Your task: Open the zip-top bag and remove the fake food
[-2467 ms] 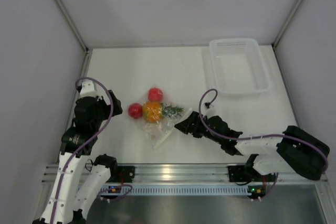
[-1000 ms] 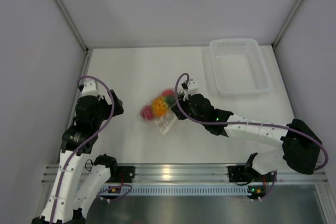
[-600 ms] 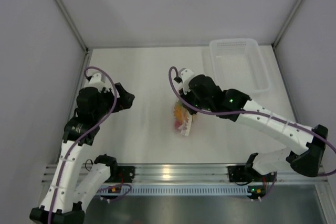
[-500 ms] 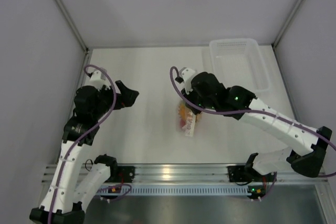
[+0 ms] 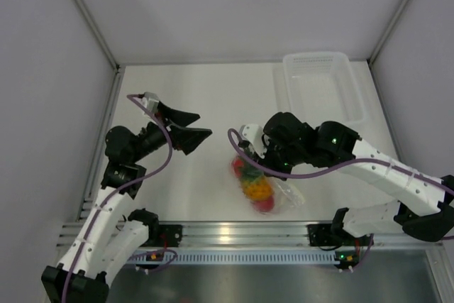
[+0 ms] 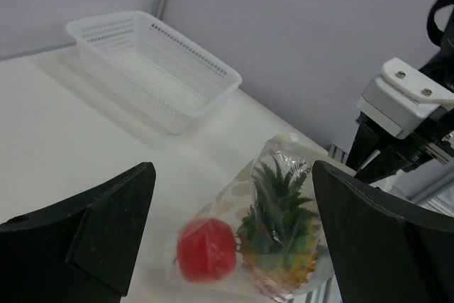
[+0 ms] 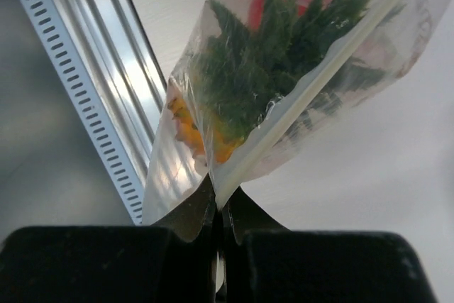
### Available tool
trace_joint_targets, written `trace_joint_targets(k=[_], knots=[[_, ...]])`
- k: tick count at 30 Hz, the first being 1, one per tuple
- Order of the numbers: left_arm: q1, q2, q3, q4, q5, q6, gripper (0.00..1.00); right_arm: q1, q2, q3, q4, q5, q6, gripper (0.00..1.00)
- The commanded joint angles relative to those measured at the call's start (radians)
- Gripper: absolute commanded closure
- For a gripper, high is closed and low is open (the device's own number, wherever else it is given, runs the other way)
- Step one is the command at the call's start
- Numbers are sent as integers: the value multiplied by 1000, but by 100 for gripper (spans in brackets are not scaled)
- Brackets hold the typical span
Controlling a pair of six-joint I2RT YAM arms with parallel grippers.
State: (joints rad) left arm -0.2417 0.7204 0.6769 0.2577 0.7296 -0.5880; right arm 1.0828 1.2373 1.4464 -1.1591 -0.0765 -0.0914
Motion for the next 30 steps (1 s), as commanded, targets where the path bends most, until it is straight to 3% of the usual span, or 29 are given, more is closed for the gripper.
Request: trace_joint_targets(k=[1,11,24,30], knots=[[-54,25,4,189,151,72,2,29,-32,78,-68,-97,-64,100],[-347,115,42,196,294,201,3,37,-42,140,-94,-225,-107,100],[-392,217,101,196,202,267,4,42,-52,160,-111,-353,-122,100],[-396,248,124,196,272,263,3,54,-64,169,-117,-400,-137,100]])
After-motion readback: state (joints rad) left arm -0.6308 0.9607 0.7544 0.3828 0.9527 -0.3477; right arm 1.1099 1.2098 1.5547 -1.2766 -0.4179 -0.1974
